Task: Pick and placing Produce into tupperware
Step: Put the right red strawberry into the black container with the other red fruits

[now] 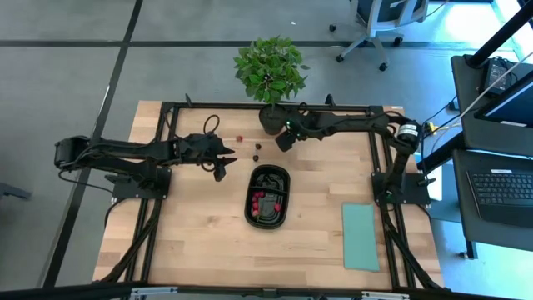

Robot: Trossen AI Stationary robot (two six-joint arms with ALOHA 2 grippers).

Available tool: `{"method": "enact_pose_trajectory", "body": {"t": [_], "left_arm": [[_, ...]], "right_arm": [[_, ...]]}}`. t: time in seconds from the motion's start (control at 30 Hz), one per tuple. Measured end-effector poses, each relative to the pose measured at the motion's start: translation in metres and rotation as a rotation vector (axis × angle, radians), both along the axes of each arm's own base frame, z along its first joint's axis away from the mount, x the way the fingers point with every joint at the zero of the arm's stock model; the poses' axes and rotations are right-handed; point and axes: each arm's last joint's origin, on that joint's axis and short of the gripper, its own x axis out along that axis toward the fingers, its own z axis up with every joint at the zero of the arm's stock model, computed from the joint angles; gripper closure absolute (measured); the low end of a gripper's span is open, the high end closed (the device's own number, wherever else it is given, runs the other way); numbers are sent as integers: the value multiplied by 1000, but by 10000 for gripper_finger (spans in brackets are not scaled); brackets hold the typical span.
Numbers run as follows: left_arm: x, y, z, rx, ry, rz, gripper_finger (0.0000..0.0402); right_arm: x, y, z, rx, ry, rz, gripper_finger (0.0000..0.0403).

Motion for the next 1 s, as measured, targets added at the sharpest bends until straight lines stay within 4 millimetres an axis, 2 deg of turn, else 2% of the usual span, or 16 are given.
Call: {"method": "enact_pose_trajectory", "body": {"t": [0.23,0.4,0.77,1.0], "left_arm": [[0,0,0,0,2,0,262],[0,0,-1,-1,6,-1,262],[0,0,-1,-1,7,-1,262],[0,0,-1,-2,8,-1,262]], "right_arm": [[3,-1,-15,11,34,7,194],[5,-3,-16,7,24,4,197],[7,-4,-15,-10,7,19,255],[7,-4,-15,-11,9,23,271]]}}
